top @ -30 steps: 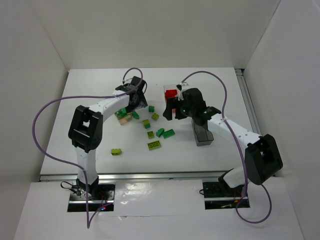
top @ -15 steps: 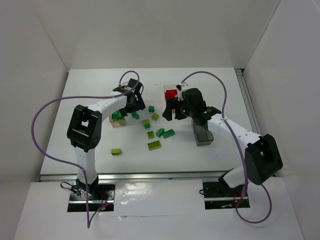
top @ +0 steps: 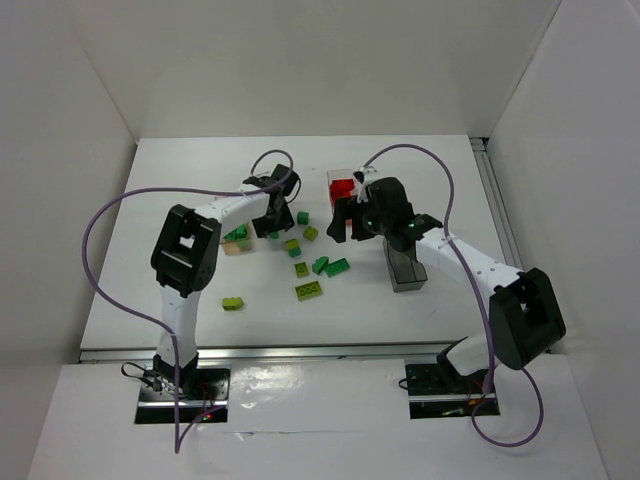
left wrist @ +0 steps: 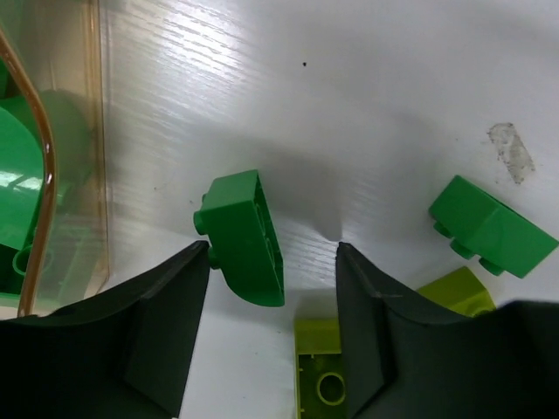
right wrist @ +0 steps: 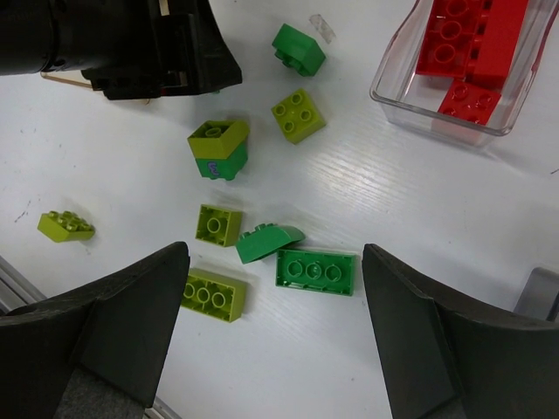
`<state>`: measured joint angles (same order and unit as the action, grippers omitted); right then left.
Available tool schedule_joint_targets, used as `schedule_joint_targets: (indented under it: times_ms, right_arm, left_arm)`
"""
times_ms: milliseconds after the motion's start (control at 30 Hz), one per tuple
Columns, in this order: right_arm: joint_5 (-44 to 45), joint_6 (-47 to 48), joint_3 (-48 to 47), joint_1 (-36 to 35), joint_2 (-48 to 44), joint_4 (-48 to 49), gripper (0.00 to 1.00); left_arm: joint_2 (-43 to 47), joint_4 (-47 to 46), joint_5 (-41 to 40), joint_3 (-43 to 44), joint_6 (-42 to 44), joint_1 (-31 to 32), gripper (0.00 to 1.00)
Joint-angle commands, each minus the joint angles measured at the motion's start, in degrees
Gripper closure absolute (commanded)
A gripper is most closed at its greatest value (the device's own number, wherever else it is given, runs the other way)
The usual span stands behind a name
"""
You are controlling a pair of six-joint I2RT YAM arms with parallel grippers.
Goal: Sort the legos into containers by color
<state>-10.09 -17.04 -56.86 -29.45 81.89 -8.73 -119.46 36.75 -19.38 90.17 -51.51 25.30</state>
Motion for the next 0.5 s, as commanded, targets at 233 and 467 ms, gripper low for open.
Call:
schedule_joint_targets:
  times_ms: [233, 467]
  right_arm:
    - [-0.28, 0.78, 1.05, 0.98, -1.12, 0.56, 0.13]
    - [-0.28, 0.78, 1.05, 0.98, -1.64, 0.56, 0.13]
  left_arm:
    - [1.68, 1.66, -3.21, 3.26, 1.31, 0.72, 0.64]
    - [6.42, 2.80, -5.93, 5.89, 3.78, 0.72, 0.76]
